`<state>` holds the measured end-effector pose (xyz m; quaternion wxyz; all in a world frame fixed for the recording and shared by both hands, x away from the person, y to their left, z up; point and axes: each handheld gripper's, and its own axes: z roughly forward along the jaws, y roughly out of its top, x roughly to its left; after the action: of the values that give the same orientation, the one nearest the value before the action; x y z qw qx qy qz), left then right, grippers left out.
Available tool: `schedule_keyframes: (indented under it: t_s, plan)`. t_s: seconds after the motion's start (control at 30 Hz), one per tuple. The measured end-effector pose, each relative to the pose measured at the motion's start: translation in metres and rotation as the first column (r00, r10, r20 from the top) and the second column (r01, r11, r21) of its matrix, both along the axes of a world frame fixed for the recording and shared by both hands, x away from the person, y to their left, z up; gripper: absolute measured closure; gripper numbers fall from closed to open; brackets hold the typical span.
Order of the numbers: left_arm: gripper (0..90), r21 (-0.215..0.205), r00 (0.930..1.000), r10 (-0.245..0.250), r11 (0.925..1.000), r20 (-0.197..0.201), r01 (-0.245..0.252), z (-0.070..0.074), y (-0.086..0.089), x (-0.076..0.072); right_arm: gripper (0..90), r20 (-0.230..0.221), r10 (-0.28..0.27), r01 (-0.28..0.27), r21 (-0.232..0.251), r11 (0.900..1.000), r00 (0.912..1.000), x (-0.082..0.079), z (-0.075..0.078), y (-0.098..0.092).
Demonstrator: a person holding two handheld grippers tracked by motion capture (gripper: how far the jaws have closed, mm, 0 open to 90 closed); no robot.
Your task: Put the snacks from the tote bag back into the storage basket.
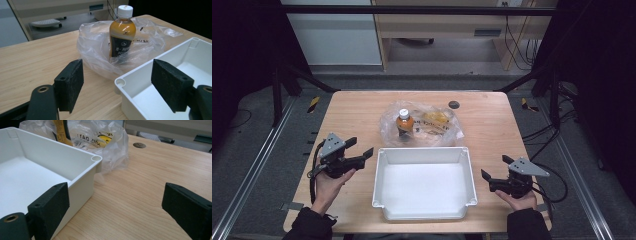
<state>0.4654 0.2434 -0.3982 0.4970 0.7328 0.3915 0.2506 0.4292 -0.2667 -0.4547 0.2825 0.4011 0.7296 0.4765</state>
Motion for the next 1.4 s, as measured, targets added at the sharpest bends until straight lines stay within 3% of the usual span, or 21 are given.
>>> schedule_keyframes:
  t_s: [1.4]
  plan:
    - [26.6, -0.011, 0.9998, -0.021, 0.9997, 0.006, 0.021, 0.013, -0.030, 0.035, 7.8, 0.000, 0.002, -0.002, 0.001, 1.000, 1.0000, 0.000, 0.000, 0.000]
